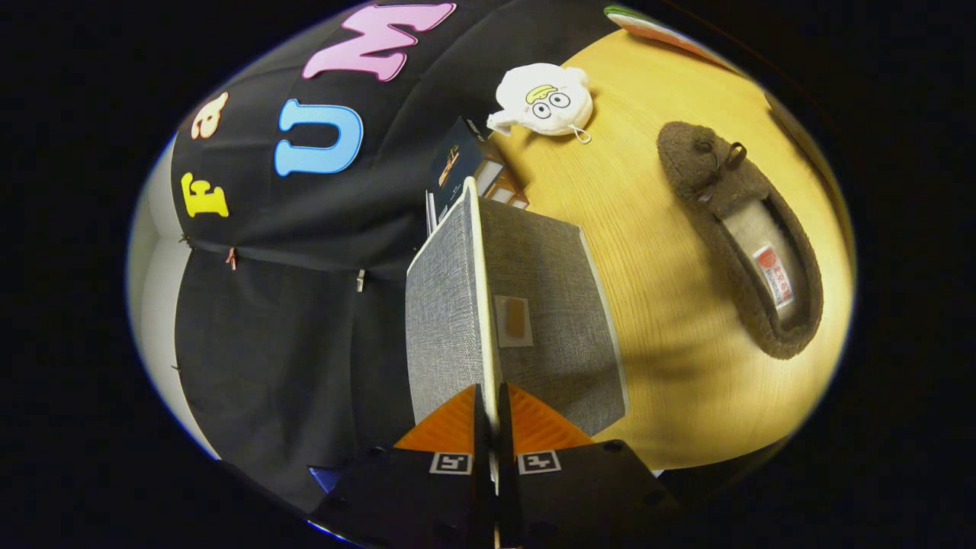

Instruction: Open the storage box then place both shoes into the box .Put the left shoe in first, then the right shoe, with the right side of both shoes facing outward in a uniform manner.

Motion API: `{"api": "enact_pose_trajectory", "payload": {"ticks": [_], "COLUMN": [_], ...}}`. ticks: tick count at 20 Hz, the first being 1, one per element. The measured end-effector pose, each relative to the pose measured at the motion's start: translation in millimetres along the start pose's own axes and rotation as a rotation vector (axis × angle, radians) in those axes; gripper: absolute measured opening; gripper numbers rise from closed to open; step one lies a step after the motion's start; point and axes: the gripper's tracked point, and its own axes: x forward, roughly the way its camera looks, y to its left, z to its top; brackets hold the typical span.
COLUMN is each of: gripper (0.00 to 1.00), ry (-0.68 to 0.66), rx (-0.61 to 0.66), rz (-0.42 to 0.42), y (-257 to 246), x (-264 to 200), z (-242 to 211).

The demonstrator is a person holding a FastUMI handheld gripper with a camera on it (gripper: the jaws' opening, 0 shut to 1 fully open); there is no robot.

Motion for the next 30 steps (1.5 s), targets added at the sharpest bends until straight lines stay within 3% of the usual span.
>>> {"api": "enact_pose_trajectory", "payload": {"ticks": [7,15,30], "gripper": [0.05,0.05,0.05], "ry": [-0.006,-0.023,0.048], "rx": [-0.027,-0.204,-0.374], "rz": [0.014,0.092,0.183], "y": [30.4,115.5,250.4], "x": [-15.6,-22.7,62.9], "z": [0.5,-9.1,-74.7]}}
